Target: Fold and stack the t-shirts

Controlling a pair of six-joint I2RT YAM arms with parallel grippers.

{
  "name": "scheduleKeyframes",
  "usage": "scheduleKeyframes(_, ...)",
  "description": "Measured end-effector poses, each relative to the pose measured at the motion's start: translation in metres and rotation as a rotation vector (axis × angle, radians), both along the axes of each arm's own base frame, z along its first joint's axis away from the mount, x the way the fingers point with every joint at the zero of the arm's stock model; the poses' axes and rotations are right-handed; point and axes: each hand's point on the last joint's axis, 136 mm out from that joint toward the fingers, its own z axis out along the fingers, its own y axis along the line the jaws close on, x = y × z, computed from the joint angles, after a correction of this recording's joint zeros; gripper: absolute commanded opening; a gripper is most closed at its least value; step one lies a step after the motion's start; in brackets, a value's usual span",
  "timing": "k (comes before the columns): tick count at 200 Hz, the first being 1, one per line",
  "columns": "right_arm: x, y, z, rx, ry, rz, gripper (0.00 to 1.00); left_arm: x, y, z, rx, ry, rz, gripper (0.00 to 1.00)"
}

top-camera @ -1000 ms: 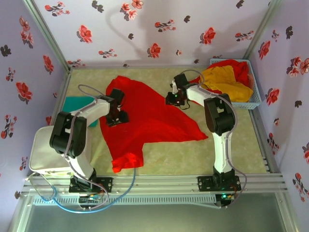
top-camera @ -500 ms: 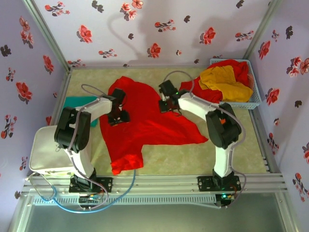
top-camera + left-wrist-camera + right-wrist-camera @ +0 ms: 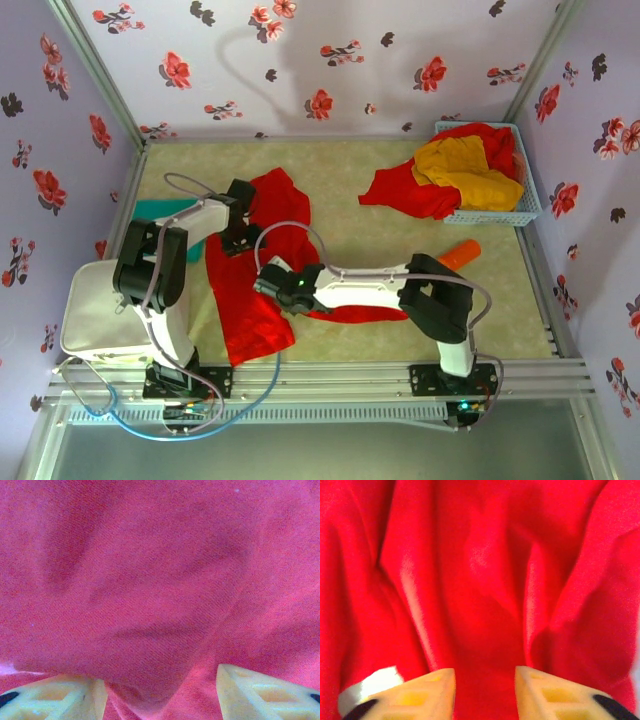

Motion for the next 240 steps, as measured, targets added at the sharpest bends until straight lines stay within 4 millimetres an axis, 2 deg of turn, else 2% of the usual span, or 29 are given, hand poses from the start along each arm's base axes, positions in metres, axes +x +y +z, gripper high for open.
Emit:
scheduleKeyframes(18, 0.002, -0.006, 0.002, 0.007, 0.003, -0.02, 0.65, 0.002, 0.0, 0.001, -0.001, -0.005, -0.001, 0.58)
scheduleKeyframes(29, 0.009, -0.013, 0.01, 0.033, 0.006, -0.053, 0.68, 0.003, 0.0, 0.003, -0.001, -0.006, -0.004, 0.57)
scheduleKeyframes(44, 0.025, -0.026, 0.032, 0.093, -0.003, -0.109, 0.75, 0.006, -0.003, 0.009, -0.002, -0.016, -0.016, 0.57)
scheduleKeyframes(73, 0.058, -0.053, 0.085, 0.232, -0.051, -0.222, 0.78, 0.019, -0.019, 0.033, -0.018, -0.07, -0.057, 0.58)
scheduleKeyframes(90, 0.07, -0.066, 0.102, 0.288, -0.064, -0.267, 0.78, 0.029, -0.034, 0.052, -0.034, -0.119, -0.092, 0.58)
scheduleKeyframes(111, 0.077, -0.084, 0.104, 0.317, -0.051, -0.323, 0.83, 0.04, -0.056, 0.078, -0.056, -0.183, -0.14, 0.58)
scheduleKeyframes(130, 0.082, -0.104, 0.093, 0.327, -0.013, -0.4, 0.84, 0.051, -0.076, 0.1, -0.076, -0.233, -0.176, 0.58)
scheduleKeyframes(146, 0.088, -0.124, 0.081, 0.331, 0.022, -0.479, 0.84, 0.062, -0.095, 0.11, -0.087, -0.266, -0.203, 0.59)
scheduleKeyframes(165, 0.094, -0.146, 0.069, 0.349, 0.071, -0.578, 0.84, 0.069, -0.117, 0.107, -0.07, -0.272, -0.245, 0.59)
scheduleKeyframes(192, 0.094, -0.165, 0.054, 0.383, 0.158, -0.672, 0.83, 0.075, -0.145, 0.08, -0.01, -0.233, -0.3, 0.59)
scheduleKeyframes(214, 0.078, -0.164, 0.044, 0.403, 0.23, -0.647, 0.83, 0.074, -0.156, 0.05, 0.045, -0.175, -0.329, 0.6)
scheduleKeyframes(240, 0.057, -0.159, 0.038, 0.425, 0.305, -0.577, 0.83, 0.072, -0.154, 0.021, 0.108, -0.106, -0.341, 0.58)
